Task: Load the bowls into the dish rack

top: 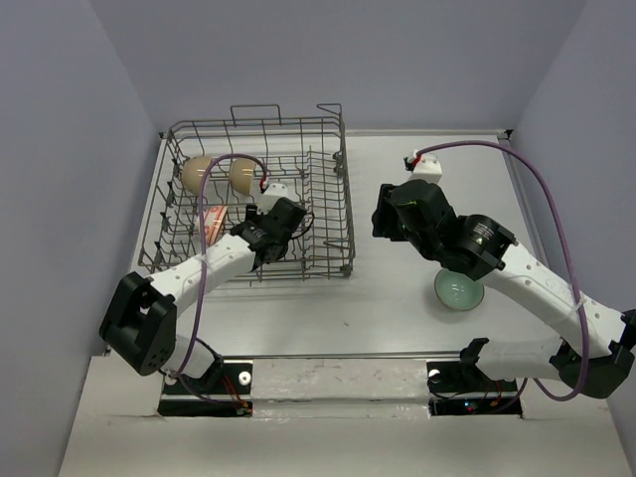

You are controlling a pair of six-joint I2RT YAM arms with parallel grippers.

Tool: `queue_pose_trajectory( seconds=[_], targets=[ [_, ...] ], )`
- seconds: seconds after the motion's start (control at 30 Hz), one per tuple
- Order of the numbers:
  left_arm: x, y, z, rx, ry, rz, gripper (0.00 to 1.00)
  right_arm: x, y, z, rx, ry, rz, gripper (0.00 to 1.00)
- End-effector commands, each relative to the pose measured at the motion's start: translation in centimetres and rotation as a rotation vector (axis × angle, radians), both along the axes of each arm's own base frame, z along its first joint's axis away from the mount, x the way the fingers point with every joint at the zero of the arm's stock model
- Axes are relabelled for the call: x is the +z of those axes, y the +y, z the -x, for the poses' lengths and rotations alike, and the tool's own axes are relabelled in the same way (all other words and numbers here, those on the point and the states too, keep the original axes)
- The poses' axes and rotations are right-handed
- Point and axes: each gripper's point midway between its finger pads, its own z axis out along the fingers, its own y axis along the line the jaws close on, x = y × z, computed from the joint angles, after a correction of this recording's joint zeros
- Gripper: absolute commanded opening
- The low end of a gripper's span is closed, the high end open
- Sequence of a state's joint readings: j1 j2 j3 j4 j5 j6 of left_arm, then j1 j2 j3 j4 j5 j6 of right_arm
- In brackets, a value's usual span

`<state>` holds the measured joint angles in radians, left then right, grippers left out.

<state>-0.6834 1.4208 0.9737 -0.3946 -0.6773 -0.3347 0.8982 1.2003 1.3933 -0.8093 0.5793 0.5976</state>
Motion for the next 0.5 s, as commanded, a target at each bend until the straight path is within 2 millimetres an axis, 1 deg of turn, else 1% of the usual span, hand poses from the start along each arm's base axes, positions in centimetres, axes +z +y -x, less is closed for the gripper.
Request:
queue_pose_trajectory(
  seconds=[0.0, 0.23, 0.3, 0.43, 0.47],
  targets=[
    [-2.9, -6.1, 2.3, -0.147, 0.133, 0.277, 0.5, 1.7, 0.3, -0.3, 0.006, -0.032, -0.025, 0.6],
    [-2.8, -6.4, 2.6, -0.156, 0.128, 0.317, 0.51, 1.6, 0.5, -0.2, 0.012, -0.029, -0.023, 0.6],
    [-2.5, -6.6, 2.6, -0.162, 0.122, 0.33, 0.51, 1.6, 0.5, -0.3, 0.014, -0.027, -0.023, 0.6],
    [-1.8, -6.3, 2.4, -0.151, 0.112, 0.314, 0.53, 1.5, 0.6, -0.3, 0.015, -0.025, -0.022, 0.6],
    [-1.4, -6.2, 2.3, -0.147, 0.1, 0.316, 0.54, 1.6, 0.6, -0.2, 0.016, -0.026, -0.024, 0.6]
  ],
)
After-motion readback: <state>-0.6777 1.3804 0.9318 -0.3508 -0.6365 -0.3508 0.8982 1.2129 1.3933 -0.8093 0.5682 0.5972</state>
